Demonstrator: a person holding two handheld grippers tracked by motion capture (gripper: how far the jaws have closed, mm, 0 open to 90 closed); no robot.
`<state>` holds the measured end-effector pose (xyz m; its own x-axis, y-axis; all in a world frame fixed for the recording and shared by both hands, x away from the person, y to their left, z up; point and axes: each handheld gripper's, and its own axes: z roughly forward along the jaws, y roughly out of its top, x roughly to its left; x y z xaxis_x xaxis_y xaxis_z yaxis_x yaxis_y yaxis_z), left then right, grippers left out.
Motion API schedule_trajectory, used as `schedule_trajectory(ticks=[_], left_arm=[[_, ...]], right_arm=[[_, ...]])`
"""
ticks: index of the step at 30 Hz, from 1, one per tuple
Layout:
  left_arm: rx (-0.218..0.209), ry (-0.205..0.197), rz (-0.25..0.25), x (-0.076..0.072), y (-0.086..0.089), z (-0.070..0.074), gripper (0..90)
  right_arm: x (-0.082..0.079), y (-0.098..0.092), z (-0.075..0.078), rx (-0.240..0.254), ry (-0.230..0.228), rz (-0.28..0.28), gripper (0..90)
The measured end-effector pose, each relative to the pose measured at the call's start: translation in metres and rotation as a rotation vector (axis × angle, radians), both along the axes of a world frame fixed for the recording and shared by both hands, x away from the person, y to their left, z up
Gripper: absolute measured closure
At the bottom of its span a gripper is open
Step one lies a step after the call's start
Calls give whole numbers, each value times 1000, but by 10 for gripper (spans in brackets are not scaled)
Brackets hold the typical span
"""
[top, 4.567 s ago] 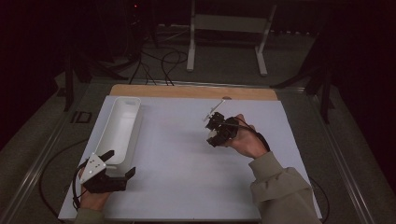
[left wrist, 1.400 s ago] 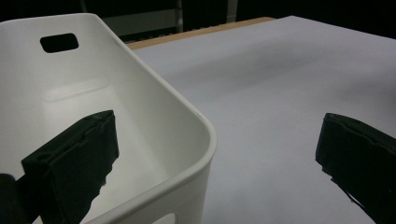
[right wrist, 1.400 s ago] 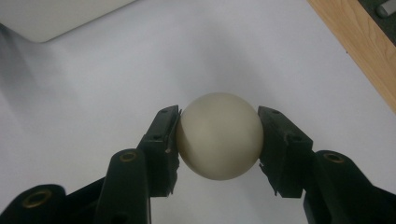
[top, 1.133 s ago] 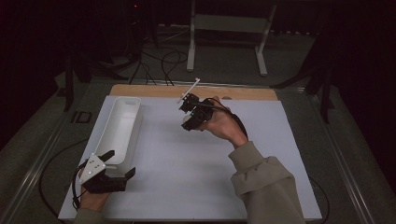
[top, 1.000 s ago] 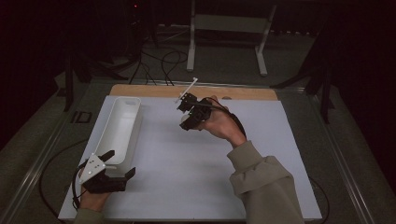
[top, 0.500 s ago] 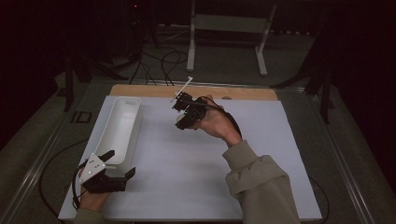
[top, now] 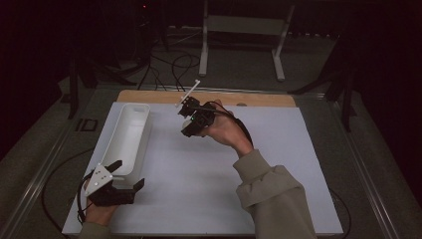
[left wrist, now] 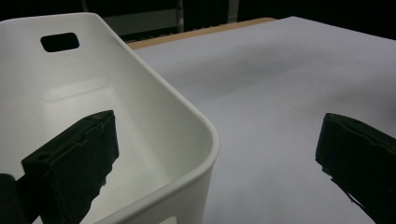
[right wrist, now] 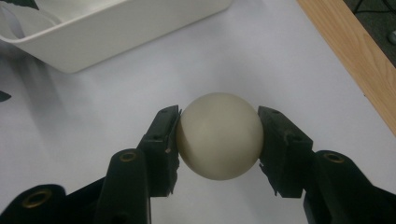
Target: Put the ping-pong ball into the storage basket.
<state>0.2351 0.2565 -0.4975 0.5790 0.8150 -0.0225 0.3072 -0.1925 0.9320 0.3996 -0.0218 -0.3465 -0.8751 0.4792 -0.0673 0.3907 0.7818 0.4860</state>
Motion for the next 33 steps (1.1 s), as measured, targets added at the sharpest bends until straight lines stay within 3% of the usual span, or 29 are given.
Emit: schedule_trajectory(ticks=[12,17,33], left_arm=[[5,-2,2,0,0,0,0],[6,-6,3,0,-1,0,0],[-2,-8,9,0,-1,0,0]], right_arm=[[3,12,0,18,-5,24,502],[4,14,0,44,4,2,502],[3,26,4,48,-10,3,502]])
